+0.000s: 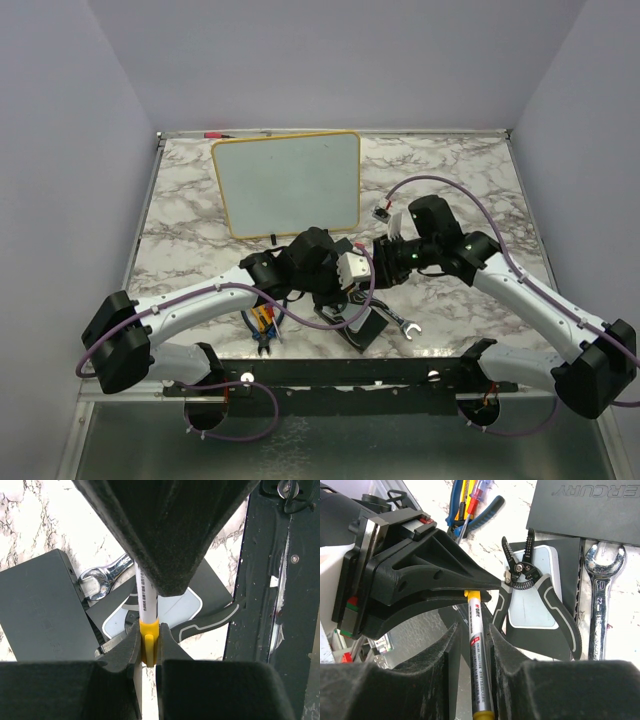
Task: Write a sentence on the whiteboard
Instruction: Open the whiteboard marker at the center of the board.
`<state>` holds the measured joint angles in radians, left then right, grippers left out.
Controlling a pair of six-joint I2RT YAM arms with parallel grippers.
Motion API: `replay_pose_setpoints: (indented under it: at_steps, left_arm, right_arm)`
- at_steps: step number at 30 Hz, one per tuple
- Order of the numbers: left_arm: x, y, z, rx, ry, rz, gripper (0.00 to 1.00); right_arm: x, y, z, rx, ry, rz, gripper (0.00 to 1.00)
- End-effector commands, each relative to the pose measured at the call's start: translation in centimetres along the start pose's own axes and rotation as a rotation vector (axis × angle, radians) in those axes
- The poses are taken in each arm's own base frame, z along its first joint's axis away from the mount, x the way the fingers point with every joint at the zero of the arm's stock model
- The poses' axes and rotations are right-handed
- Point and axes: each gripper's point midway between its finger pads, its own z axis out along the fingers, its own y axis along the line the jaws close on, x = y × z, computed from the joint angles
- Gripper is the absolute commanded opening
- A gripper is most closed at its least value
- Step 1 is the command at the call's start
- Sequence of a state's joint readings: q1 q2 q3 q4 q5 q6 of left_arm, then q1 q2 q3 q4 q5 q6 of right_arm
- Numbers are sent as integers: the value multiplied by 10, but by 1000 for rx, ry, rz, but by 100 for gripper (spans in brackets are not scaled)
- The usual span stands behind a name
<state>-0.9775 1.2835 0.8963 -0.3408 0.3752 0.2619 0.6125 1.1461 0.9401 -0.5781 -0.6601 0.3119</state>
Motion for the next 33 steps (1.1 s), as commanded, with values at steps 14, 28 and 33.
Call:
replay_pose_setpoints:
  at_steps: [14, 28, 33]
  left_arm:
    - [-3, -10, 3, 38, 16, 52, 0]
    - [1, -5, 0, 11, 39, 60, 0]
    - [1, -6, 0, 16, 41, 60, 0]
  right_arm:
    - [-8, 9, -6, -3, -19, -49, 33]
    - [5, 14, -8, -43, 24, -42, 28]
    - [7, 14, -8, -44, 28, -40, 27]
